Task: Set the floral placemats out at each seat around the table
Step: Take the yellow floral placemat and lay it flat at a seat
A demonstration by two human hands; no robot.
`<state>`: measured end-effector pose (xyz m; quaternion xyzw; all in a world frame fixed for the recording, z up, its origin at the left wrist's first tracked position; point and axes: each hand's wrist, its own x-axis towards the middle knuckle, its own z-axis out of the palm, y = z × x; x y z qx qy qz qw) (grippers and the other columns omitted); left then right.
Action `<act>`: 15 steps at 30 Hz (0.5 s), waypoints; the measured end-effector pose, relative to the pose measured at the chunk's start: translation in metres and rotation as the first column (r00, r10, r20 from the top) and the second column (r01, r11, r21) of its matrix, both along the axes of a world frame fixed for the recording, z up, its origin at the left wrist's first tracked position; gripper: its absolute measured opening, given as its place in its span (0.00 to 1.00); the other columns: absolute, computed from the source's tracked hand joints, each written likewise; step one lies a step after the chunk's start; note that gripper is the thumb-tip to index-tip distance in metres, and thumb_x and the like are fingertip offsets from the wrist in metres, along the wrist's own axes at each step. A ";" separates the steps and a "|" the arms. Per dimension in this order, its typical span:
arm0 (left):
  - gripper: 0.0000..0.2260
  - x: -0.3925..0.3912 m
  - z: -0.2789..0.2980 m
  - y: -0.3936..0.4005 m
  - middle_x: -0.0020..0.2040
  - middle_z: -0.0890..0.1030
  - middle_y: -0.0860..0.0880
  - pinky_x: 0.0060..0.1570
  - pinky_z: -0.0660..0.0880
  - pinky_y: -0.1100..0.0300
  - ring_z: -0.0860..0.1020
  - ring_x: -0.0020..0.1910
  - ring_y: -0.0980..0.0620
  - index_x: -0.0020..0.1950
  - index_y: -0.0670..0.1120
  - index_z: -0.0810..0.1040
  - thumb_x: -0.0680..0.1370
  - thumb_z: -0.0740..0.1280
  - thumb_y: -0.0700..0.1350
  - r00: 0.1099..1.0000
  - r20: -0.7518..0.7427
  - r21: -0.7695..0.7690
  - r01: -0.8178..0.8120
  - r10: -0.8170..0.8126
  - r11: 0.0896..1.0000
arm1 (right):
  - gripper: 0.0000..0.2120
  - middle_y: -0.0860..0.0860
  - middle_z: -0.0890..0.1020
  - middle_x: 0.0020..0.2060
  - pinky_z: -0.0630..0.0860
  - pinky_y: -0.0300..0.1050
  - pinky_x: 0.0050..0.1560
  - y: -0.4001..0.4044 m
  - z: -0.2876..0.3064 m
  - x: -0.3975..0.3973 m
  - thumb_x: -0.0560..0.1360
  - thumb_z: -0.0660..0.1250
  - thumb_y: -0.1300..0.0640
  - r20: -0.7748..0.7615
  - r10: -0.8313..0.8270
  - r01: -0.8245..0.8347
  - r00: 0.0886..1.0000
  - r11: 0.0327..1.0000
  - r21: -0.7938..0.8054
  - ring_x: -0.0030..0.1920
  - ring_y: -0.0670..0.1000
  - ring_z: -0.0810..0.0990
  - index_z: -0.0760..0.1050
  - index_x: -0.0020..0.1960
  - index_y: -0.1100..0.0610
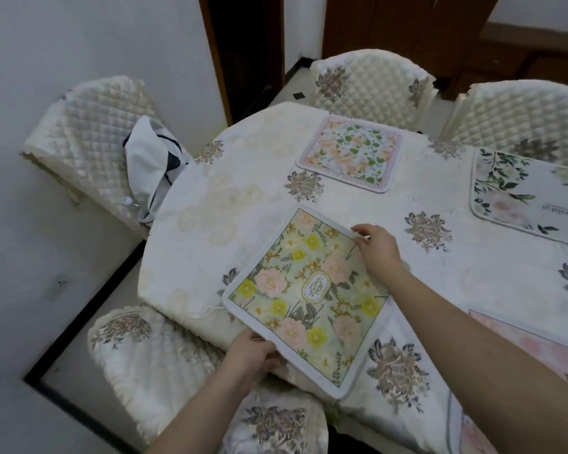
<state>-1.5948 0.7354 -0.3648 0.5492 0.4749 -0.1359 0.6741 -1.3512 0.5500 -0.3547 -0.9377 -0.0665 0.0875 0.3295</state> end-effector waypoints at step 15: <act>0.09 -0.001 -0.024 0.007 0.47 0.84 0.36 0.32 0.81 0.57 0.84 0.35 0.45 0.56 0.36 0.78 0.77 0.66 0.29 0.974 -0.218 0.162 0.095 -0.058 0.982 | 0.12 0.56 0.80 0.58 0.74 0.55 0.62 0.038 -0.064 0.026 0.81 0.62 0.61 -0.143 0.119 -0.112 0.983 0.992 0.058 0.59 0.57 0.78 0.78 0.63 0.56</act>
